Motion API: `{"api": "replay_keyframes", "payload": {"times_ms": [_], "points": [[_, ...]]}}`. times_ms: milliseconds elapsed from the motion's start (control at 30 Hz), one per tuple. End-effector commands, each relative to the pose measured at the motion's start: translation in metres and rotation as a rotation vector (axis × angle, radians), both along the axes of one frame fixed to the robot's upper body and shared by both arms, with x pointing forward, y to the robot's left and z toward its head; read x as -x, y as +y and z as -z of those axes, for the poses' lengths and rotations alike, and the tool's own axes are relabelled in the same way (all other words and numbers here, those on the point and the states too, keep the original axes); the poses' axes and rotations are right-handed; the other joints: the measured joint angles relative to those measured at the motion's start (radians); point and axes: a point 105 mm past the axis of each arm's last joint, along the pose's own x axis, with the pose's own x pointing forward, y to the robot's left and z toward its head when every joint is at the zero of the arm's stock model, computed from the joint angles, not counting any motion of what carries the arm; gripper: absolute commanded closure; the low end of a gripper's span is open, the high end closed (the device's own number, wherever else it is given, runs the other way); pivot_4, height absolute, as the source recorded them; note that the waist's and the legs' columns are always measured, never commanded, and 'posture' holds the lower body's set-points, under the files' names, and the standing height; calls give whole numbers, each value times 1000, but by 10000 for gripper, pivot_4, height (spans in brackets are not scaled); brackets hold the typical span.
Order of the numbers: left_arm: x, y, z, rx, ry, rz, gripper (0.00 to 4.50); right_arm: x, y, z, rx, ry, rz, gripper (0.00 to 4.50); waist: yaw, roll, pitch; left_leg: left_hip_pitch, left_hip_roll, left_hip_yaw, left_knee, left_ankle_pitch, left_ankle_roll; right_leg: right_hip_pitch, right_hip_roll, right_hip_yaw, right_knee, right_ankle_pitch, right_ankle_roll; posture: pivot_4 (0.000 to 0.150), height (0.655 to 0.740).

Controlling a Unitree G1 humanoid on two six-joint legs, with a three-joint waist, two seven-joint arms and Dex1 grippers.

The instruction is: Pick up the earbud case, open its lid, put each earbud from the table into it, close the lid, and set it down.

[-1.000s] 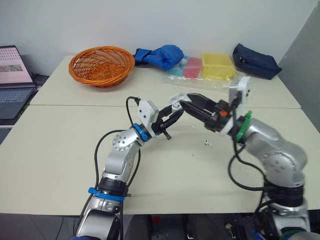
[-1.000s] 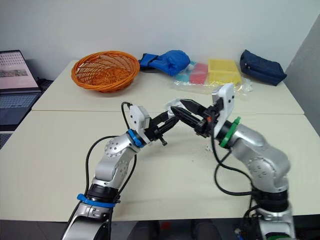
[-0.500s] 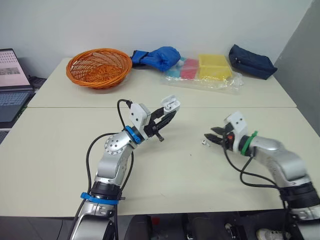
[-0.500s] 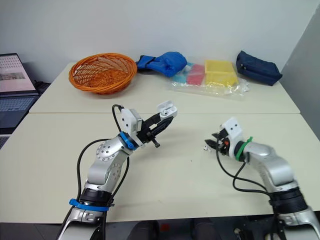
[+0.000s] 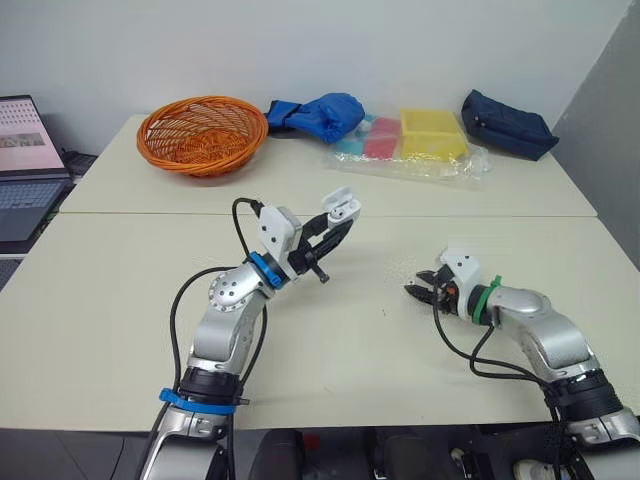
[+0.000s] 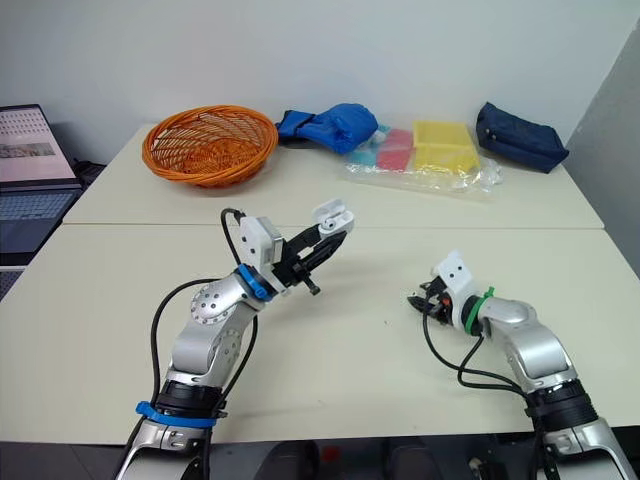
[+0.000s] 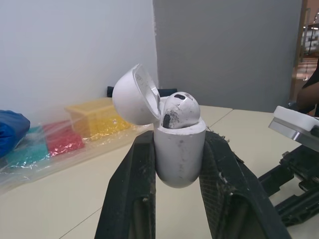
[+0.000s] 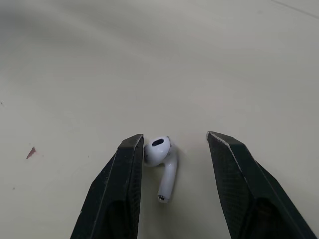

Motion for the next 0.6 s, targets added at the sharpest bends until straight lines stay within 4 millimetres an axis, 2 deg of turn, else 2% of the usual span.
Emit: {"api": "replay_keyframes", "payload": {"times_ms": [33,400,500,600], "points": [[5,-4,-14,16,-51,17,36952,3,9,-6,-2,-25,-33,24205,0,0,0,0,0,0,0,0,0,0,0,0,0,0,0,1500,7400],[4,-4,-16,22,-48,33,36952,1,6,-1,29,-19,-27,24205,0,0,0,1,0,0,0,0,0,0,0,0,0,0,0,1500,7400],[4,-5,-17,31,-46,33,36952,-4,0,1,55,-35,-11,29758,0,0,0,1,0,0,0,0,0,1,0,0,0,0,0,1500,7400],[3,-6,-16,31,-44,30,36952,-8,-1,-2,29,-41,-2,39892,0,0,0,2,0,0,0,0,0,1,0,0,0,0,0,1500,7400]]}}
